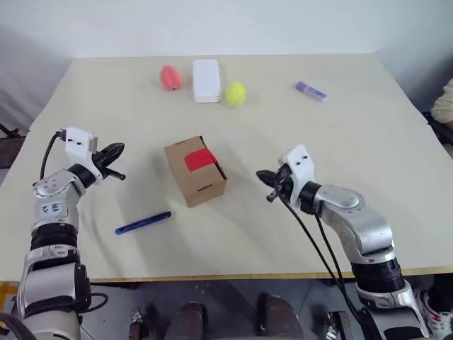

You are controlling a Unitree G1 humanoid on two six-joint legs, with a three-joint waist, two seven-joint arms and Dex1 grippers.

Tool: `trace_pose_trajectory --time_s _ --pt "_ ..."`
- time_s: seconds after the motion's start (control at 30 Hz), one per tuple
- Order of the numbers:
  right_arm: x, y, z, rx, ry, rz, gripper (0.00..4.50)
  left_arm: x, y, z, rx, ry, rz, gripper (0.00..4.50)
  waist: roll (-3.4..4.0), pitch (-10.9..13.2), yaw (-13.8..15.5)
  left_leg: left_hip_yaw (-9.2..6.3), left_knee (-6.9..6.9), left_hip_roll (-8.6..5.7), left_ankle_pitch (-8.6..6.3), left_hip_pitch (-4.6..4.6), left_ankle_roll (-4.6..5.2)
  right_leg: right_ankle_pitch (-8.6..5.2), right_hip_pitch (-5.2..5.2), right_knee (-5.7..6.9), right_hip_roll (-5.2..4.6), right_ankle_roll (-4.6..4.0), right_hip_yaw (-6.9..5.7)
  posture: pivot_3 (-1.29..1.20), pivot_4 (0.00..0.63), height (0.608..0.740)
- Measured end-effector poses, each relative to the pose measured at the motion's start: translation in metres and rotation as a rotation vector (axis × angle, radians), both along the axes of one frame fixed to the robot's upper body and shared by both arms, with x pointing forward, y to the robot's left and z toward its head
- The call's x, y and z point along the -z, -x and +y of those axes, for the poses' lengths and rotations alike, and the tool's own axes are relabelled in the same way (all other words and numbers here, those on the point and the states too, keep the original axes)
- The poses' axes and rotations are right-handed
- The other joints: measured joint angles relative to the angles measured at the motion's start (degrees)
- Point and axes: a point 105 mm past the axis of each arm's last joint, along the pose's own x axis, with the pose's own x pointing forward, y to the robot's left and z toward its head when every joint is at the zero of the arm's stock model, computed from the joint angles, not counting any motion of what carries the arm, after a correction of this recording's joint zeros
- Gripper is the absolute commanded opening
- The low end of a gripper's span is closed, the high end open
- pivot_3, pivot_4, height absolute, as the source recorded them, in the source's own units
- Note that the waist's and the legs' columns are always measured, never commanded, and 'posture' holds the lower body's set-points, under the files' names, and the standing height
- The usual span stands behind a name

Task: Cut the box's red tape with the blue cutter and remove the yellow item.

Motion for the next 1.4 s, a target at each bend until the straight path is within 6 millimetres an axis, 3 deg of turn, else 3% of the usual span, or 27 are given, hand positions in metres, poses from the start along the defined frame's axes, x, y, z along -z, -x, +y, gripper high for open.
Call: trace_pose_trajectory --time_s 0.13,0.27,0.37,0.5,0.67,0.83,1.07,1.2,1.4 --pt "-0.002 0.017 0.019 -0.077 -0.005 0.045 0.02 0.009 -0.018 -0.03 0.045 0.016 0.039 0.0 -0.17 0.0 -0.2 0.08 0.02 0.01 0.0 0.0 0.01 0.0 -0.07 0.04 0.0 0.0 0.05 0.0 0.15 0.74" --pt "0.001 0.022 0.041 -0.122 -0.012 0.071 0.02 0.015 -0.025 -0.058 0.13 0.001 0.066 0.0 -0.24 0.0 -0.2 0.22 0.04 0.0 0.0 -0.13 0.01 0.01 -0.35 0.18 0.0 -0.01 0.21 0.0 0.15 0.74" --pt "0.005 0.022 0.061 -0.16 0.002 0.081 0.02 0.008 -0.032 -0.085 0.207 -0.012 0.058 0.0 -0.29 0.0 -0.2 0.22 0.08 0.0 0.0 -0.21 0.01 0.01 -0.4 0.19 0.0 -0.01 0.21 0.0 0.15 0.74" --pt "0.017 0.021 0.074 -0.155 0.032 0.093 0.02 -0.001 -0.033 -0.099 0.282 -0.022 0.051 0.0 -0.36 -0.1 -0.3 0.25 0.06 0.0 -0.02 -0.22 0.05 0.02 -0.44 0.18 0.0 0.01 0.22 0.0 0.15 0.74" --pt "0.017 0.007 0.063 -0.048 0.038 0.063 0.02 -0.002 -0.029 -0.11 0.373 -0.017 0.059 0.0 -0.37 -0.1 -0.2 0.25 0.09 0.0 -0.02 -0.24 0.05 0.02 -0.44 0.19 0.0 0.01 0.22 0.0 0.15 0.74" --pt "0.004 -0.009 0.024 0.123 0.024 0.03 0.02 -0.006 -0.02 -0.136 0.552 -0.027 0.07 0.0 -0.38 -0.1 0.1 0.22 0.26 -0.01 -0.05 -0.45 0.1 0.03 -0.49 0.16 -0.01 0.02 0.19 0.0 0.15 0.74" --pt "0.009 0.013 -0.014 0.172 0.082 0.084 0.02 -0.006 -0.004 -0.17 0.771 -0.067 0.08 0.0 -0.38 -0.1 -0.1 0.18 0.4 0.0 -0.08 -0.71 0.15 0.04 -0.63 0.17 -0.01 0.04 0.14 0.0 0.15 0.74" --pt "0.013 0.031 -0.022 0.154 0.116 0.121 0.02 -0.001 0.004 -0.185 0.844 -0.06 0.087 0.0 -0.38 -0.1 -0.2 0.18 0.53 0.0 -0.09 -0.73 0.16 0.06 -0.62 0.2 0.0 0.01 0.17 0.0 0.15 0.74" --pt "0.016 0.039 -0.03 0.161 0.139 0.145 0.02 -0.006 0.008 -0.201 0.887 -0.042 0.072 0.0 -0.4 -0.1 0.3 0.19 0.82 0.0 -0.14 -0.79 0.25 0.09 -0.52 0.19 -0.01 -0.01 0.22 0.0 0.15 0.74"
